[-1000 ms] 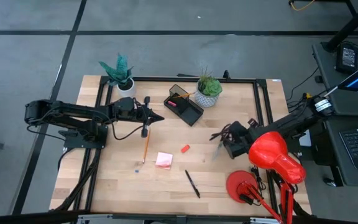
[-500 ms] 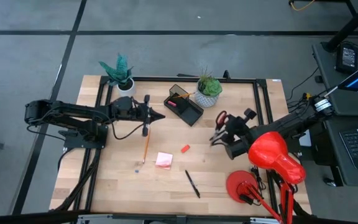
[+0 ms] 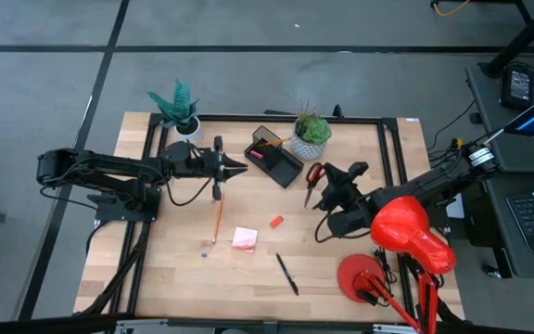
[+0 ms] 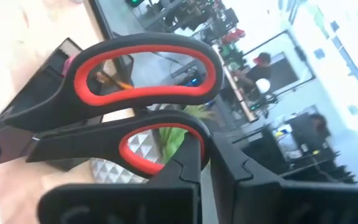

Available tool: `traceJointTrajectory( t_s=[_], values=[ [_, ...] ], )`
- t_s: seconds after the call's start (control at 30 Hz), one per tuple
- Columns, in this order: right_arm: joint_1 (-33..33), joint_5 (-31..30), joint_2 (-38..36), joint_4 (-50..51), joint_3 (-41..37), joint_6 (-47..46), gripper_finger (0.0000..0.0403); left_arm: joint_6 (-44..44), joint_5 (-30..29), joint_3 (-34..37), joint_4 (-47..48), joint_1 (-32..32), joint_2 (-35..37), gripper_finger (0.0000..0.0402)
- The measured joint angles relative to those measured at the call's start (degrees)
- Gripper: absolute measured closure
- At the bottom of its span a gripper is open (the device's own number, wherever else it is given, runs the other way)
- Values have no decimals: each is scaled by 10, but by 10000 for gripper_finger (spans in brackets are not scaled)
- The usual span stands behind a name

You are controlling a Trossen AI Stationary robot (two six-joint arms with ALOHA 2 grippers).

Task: Pick and place office supplies into organizer
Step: Put the black scissors into the black desk organizer

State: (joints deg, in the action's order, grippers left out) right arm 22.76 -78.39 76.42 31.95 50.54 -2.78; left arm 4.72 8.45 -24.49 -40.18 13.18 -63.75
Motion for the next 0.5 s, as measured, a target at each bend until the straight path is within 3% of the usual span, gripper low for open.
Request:
traceJointTrajectory(
  t_s=[0.27, 0.5],
  values=[
    [-37, -2, 0, -132, 0, 171, 391, 8, -4, -33, -4, -18, -15, 279],
    [-66, -2, 0, -203, 0, 264, 391, 3, -60, -98, -3, -42, -101, 240]
  ],
)
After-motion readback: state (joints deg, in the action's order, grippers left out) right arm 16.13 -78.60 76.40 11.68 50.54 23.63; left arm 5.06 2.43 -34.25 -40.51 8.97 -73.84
